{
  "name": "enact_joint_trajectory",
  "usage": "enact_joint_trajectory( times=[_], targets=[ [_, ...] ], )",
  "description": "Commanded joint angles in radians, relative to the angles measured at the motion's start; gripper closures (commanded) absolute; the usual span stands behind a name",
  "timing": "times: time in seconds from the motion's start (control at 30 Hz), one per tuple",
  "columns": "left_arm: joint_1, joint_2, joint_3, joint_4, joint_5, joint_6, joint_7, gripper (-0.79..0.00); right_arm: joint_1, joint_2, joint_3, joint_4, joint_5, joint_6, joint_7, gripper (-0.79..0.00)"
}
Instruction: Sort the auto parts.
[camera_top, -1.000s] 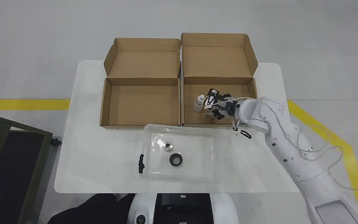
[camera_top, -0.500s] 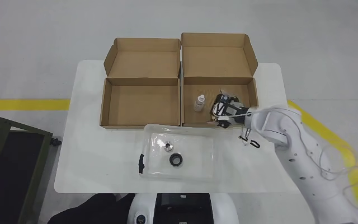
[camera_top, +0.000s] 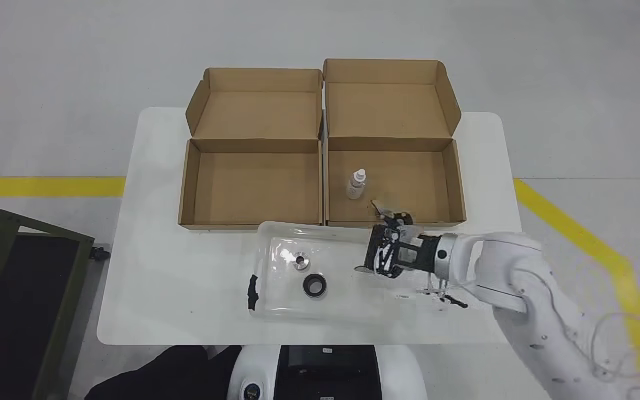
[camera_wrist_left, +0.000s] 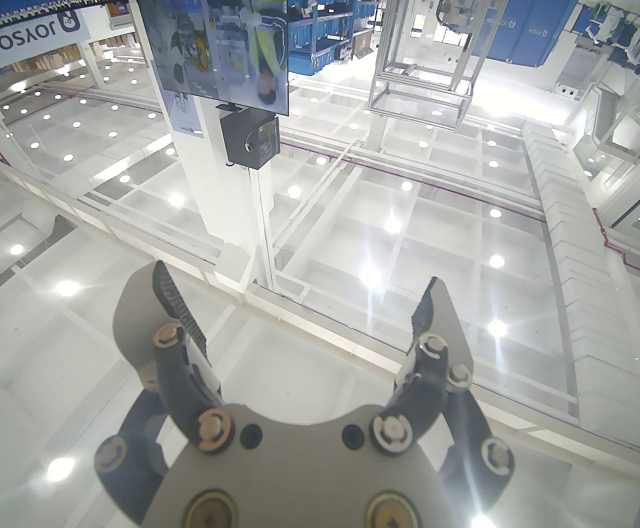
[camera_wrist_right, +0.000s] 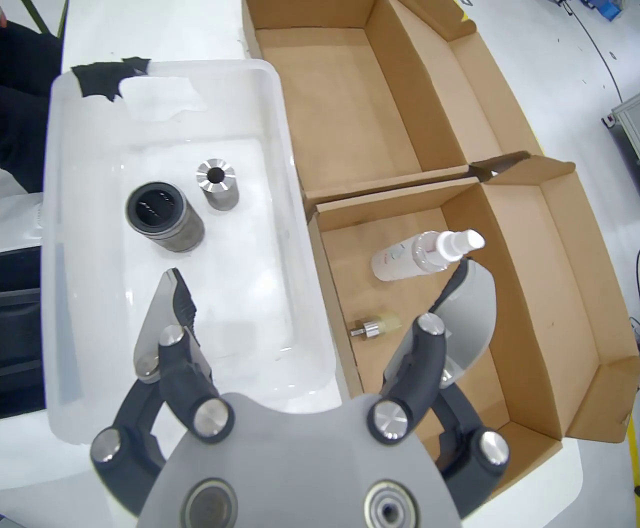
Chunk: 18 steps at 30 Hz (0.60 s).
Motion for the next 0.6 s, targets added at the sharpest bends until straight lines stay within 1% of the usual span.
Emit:
enact_joint_trajectory(
  times=[0.0, 0.1, 0.23, 0.57],
  targets=[
    [0.000, 0.000, 0.000, 0.000, 0.000, 0.000, 0.000, -0.785, -0.021, 0.002, -0.013, -0.029, -0.012, -0.010, -0.002, -0.776],
    [0.000, 0.000, 0.000, 0.000, 0.000, 0.000, 0.000, -0.785, -0.045, 0.002, -0.045, -0.060, -0.034, -0.024, -0.007, -0.770],
    [0.000, 0.000, 0.000, 0.000, 0.000, 0.000, 0.000, -0.785, -0.052, -0.001, -0.100, -0.063, -0.065, -0.036, -0.019, -0.773],
    [0.000, 0.000, 0.000, 0.000, 0.000, 0.000, 0.000, -0.785, 0.007, -0.020, -0.223, 0.030, -0.119, -0.016, -0.054, -0.773]
  ],
)
